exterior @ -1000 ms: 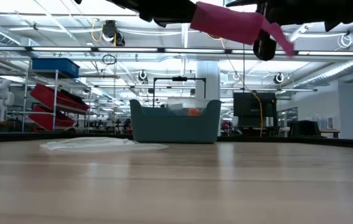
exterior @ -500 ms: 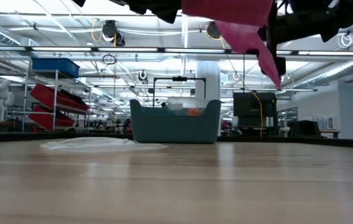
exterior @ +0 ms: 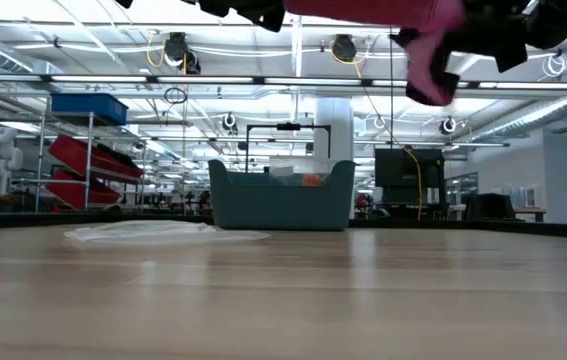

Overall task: Roll bandage
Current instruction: Roll the pink bandage

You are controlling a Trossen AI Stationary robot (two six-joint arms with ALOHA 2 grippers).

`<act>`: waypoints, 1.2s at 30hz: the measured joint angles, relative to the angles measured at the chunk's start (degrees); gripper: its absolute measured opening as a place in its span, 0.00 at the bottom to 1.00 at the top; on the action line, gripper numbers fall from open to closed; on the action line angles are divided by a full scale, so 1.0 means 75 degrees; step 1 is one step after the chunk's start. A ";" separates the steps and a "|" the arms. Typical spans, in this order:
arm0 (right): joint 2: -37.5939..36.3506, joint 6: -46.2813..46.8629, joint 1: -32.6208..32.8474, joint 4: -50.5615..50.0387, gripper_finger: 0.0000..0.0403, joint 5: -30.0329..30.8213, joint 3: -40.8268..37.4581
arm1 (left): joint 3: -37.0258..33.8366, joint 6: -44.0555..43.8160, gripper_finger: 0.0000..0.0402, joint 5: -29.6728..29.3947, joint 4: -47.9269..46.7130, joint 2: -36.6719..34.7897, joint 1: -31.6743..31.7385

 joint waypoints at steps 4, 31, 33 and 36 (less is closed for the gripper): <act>0.0003 0.0759 -0.0485 -0.0606 0.53 -0.0649 0.0000 | 0.0000 0.0103 0.03 0.0451 0.0079 0.0000 -0.0053; -0.0914 -0.5328 0.2669 -0.1139 0.53 0.6518 -0.1964 | 0.0000 -0.0421 0.03 -0.1127 0.2465 0.0000 -0.0006; -0.0912 -0.5005 0.3072 -0.0190 0.53 0.6753 -0.2448 | 0.0000 -0.0535 0.03 -0.1473 0.2454 0.0000 0.0042; -0.0892 -0.4387 0.3591 0.1308 0.53 0.7086 -0.3050 | 0.0000 -0.1251 0.03 -0.1749 0.2343 0.0000 0.0291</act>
